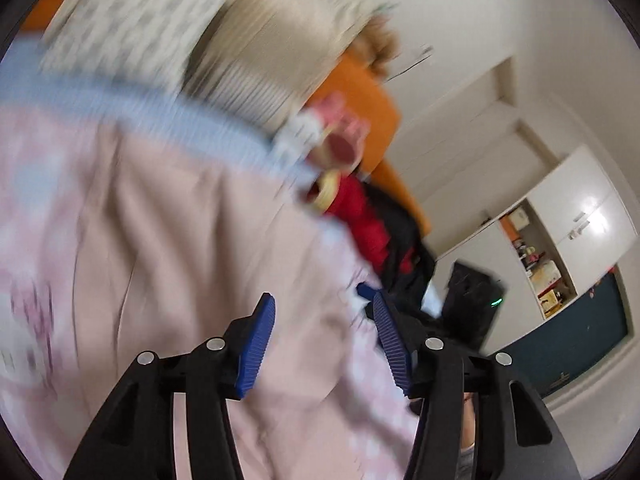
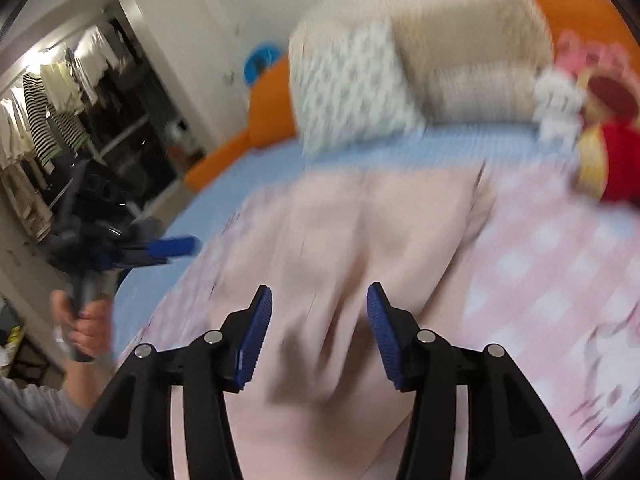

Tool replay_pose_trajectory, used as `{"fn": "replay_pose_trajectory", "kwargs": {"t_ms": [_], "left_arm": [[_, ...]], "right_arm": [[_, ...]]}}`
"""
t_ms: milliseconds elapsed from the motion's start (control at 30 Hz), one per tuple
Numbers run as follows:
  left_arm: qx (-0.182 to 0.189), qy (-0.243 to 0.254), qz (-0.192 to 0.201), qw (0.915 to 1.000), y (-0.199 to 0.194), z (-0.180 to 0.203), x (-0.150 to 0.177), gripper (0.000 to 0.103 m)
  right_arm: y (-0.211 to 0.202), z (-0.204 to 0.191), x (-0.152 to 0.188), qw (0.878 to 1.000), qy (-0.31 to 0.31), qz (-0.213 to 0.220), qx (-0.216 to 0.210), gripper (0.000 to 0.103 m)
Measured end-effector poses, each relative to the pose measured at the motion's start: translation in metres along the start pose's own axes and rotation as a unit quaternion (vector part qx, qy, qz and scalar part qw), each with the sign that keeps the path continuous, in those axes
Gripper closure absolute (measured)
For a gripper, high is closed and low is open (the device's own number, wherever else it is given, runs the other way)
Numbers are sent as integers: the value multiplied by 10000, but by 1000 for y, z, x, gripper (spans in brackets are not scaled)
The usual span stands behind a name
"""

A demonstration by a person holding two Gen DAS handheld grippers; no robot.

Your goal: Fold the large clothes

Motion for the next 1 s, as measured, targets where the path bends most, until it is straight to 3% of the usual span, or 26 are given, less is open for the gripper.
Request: {"fn": "replay_pose_trajectory", "kwargs": {"t_ms": [100,167,233,333,400,467,567,700,733,767,833,933,1000], "left_arm": [[131,159,-11,9998,30,13,-42,46],[51,36,-295,9995,65,-3,-56,54],[-162,-80,-625,9979,103,-29,-56,59],[-821,-518,-1082,9894,133,-100,-31,71],[-1115,-1061,-1212,9806,141,-157,-5,73],[-1142,-1604,-1247,9725,145,-202,15,95],[-679,-1878,-1093,9737,149,-223,25,94],[-1079,-1323,-1204,9779,145,-204,18,92],[-1043,-1212,-1135,9806,137,-191,14,87],[-1025,-1059,-1050,9835,130,-182,9,74],[-926,-579,-775,9910,107,-152,-6,70],[-647,-356,-444,9963,85,-133,-35,57],[-964,-250,-232,9948,80,-144,-62,52]], "right_arm": [[15,32,-35,9984,468,313,52,88],[39,48,-43,9973,692,245,-16,92],[72,48,-40,9963,764,-37,-395,94],[116,44,-21,9934,767,-495,-695,94],[146,53,-6,9920,799,-818,-539,94],[176,69,13,9888,905,-1168,-226,101],[198,80,31,9886,801,-1276,43,103],[192,71,25,9905,533,-1251,221,101],[183,65,21,9910,496,-1231,170,97],[171,57,14,9931,393,-1103,84,97],[149,46,0,9962,250,-825,-98,97],[113,42,-38,9984,269,-298,-387,97],[108,55,-57,9989,353,-122,-266,97]]}}
Point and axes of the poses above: each gripper's, at about its wrist camera, not at the fingertips, and y roughly the way its jaws point, z to its right, x to its underside, the point moved 7 cm from there along y, roughly the way its jaws point, and after that the axes turned 5 degrees about y, right-handed, at the moved point
